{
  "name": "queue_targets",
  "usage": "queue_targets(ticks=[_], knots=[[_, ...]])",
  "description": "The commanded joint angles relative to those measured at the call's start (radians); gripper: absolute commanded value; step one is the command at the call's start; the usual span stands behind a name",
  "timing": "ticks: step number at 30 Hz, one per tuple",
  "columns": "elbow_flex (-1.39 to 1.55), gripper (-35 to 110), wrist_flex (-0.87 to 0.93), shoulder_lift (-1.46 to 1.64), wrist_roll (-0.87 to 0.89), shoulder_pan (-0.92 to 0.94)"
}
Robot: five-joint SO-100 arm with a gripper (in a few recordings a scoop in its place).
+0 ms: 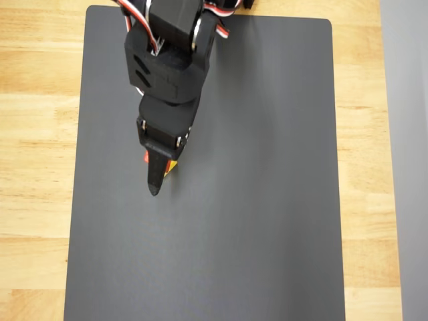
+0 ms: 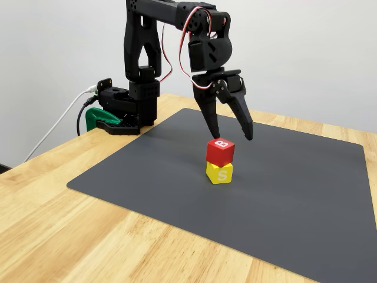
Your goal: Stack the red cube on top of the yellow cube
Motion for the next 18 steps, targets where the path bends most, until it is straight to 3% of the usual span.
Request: queue_targets(ticks=[1,4,7,18], knots=[[0.000,35,0.028,0.104,-0.021,-0.021],[0.000,32,0.049,0.144,-0.009,-0.084],[0.000,16,0.072,0.179,0.003,-0.172],[0.049,0,0.031,0.258,0.041,-0.321]])
